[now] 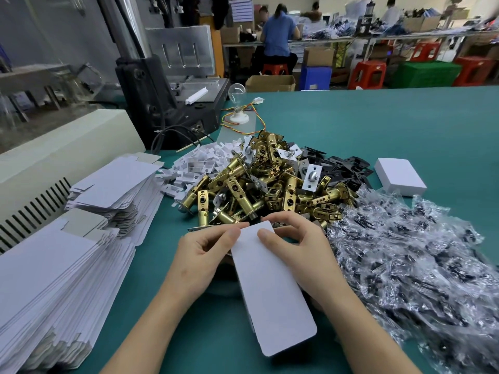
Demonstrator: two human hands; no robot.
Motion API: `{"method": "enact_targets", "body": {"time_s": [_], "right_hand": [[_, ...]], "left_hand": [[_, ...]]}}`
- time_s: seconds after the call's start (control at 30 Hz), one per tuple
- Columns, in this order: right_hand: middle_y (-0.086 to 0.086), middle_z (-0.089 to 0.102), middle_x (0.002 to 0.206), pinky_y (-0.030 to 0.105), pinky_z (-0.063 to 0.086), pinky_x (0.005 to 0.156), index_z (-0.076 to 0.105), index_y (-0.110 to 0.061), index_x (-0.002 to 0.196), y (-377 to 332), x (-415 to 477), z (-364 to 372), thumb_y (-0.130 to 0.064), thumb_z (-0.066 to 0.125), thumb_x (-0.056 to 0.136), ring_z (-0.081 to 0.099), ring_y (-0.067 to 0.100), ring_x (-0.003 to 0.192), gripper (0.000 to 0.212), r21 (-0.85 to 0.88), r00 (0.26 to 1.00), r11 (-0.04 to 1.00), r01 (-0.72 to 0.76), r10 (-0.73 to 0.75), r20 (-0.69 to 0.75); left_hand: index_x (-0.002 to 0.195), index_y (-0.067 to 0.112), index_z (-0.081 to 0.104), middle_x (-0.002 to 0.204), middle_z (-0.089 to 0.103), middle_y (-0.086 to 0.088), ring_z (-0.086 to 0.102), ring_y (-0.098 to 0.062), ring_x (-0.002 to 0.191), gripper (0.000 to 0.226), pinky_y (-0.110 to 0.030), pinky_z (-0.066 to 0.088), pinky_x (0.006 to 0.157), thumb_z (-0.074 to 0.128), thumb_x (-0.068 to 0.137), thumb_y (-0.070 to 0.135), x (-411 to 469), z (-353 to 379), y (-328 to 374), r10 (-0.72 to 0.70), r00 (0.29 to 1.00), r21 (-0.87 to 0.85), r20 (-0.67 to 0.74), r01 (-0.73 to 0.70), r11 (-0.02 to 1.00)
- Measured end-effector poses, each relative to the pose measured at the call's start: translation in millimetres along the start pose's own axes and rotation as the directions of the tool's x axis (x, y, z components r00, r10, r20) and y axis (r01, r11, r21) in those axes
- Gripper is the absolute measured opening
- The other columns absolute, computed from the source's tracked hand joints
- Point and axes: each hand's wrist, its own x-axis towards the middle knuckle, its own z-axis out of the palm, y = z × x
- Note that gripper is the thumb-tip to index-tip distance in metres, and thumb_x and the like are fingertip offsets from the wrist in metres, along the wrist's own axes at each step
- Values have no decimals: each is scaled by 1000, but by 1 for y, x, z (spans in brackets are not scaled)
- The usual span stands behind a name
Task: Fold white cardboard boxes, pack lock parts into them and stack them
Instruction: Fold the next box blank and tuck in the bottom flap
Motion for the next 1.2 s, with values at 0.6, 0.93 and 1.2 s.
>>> {"method": "enact_targets", "body": {"time_s": [0.6,0.93,1.2], "right_hand": [[-14,75,103,27,61,68,74,-45,105,-5,0,5,-30,63,101,75,11,93,19,63,998,998,9,-14,67],[-15,70,116,16,46,94,72,-25,116,-5,-4,9,-20,86,83,64,7,115,36,-204,895,873,443,-418,156],[-13,76,103,37,58,91,71,-29,112,-3,0,8,-19,81,87,71,10,100,29,-161,963,950,266,-256,81]], "left_hand": [[100,26,84,83,77,-4,71,-12,66,23,-23,53,51,64,100,36,5,-6,0,-171,984,-110,-40,166,980],[76,22,80,62,67,-11,58,-20,52,21,-23,43,47,67,93,20,7,-8,-7,-144,983,-10,-109,144,990],[94,42,74,71,61,13,47,-3,59,38,-11,42,54,60,89,77,6,-14,-9,273,962,4,-8,-273,962]]}}
